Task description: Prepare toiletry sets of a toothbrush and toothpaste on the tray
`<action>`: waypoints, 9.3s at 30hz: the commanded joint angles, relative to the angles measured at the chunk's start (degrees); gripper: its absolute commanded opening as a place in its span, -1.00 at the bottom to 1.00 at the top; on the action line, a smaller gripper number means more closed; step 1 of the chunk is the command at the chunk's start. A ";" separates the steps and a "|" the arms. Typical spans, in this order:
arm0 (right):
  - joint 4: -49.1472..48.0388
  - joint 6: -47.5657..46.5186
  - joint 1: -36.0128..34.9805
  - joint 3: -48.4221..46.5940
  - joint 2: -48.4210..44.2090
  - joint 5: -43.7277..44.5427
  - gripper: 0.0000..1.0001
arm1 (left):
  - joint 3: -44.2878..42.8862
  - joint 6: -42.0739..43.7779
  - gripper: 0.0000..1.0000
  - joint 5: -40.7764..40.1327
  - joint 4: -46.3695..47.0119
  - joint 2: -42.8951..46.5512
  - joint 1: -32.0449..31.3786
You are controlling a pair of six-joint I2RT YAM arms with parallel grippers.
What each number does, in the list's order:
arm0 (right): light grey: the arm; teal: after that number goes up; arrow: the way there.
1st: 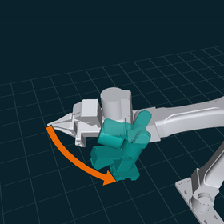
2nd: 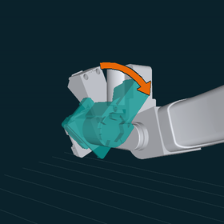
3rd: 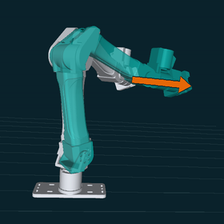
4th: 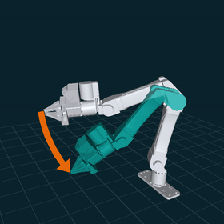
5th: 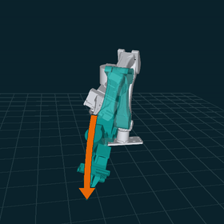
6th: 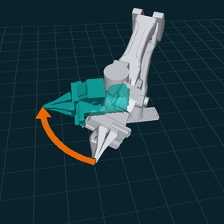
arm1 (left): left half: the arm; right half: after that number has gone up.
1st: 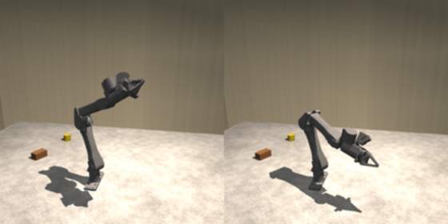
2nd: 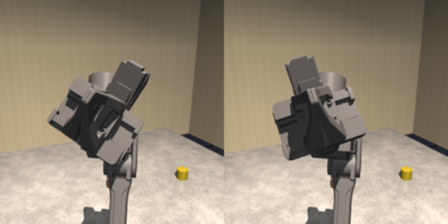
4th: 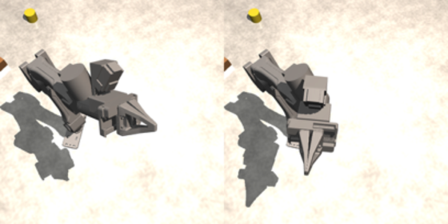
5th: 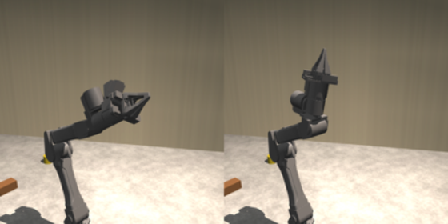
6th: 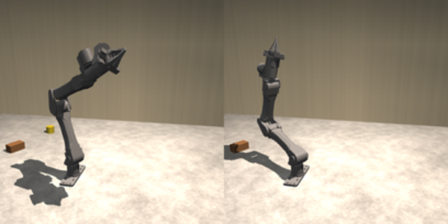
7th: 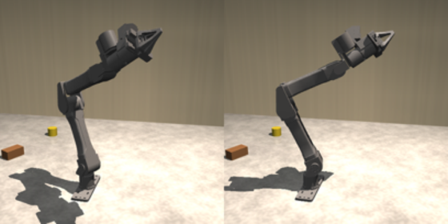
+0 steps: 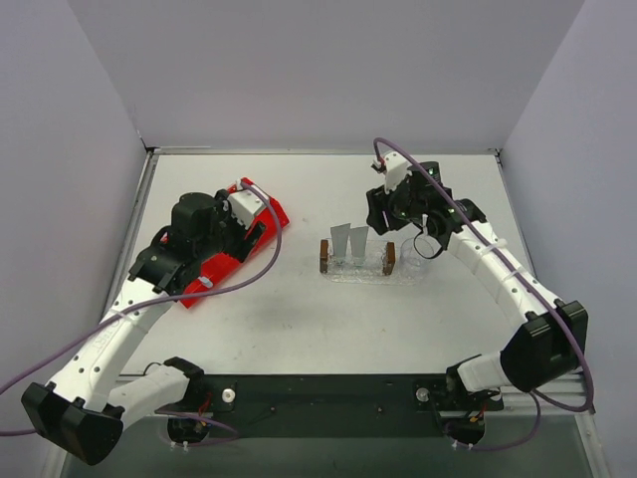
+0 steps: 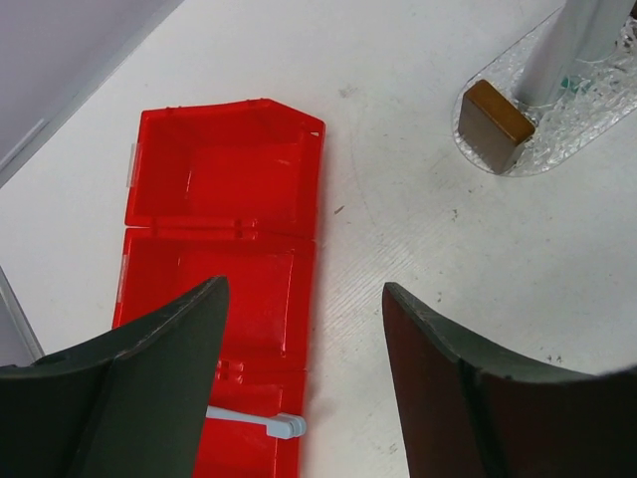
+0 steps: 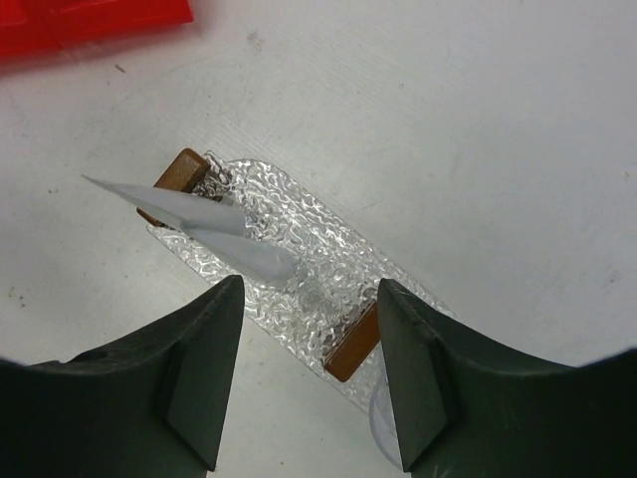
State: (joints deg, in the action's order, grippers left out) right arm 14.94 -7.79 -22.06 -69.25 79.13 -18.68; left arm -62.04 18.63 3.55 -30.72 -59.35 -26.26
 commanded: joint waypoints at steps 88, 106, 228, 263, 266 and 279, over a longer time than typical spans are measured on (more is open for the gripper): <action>-5.01 1.11 -0.70 0.96 -2.93 -2.33 0.01 | 7.02 67.49 0.42 15.08 -10.95 -23.62 38.22; -5.10 3.05 3.96 1.05 -3.46 -6.37 0.01 | 10.36 71.45 0.37 10.69 -4.70 -28.36 34.35; 4.13 5.24 -20.91 -24.26 3.22 -17.53 -0.28 | -6.08 -13.10 -0.81 58.85 19.65 -12.98 -3.53; 3.87 4.37 -23.11 -23.38 3.22 -13.76 -1.00 | -1.86 -16.35 -0.50 56.83 25.71 -10.26 -3.18; 3.96 3.84 -23.11 -22.94 2.61 -12.44 -1.00 | -1.42 -15.91 -0.44 56.39 25.62 -9.82 -3.01; 4.75 1.29 -22.67 -22.51 0.23 -8.75 -1.00 | -1.42 -13.28 0.04 53.93 23.87 -9.20 -2.22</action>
State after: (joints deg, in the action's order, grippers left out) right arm 21.63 -4.58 -45.04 -92.09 82.04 -30.15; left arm -62.70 3.88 57.43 -8.56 -70.11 -28.77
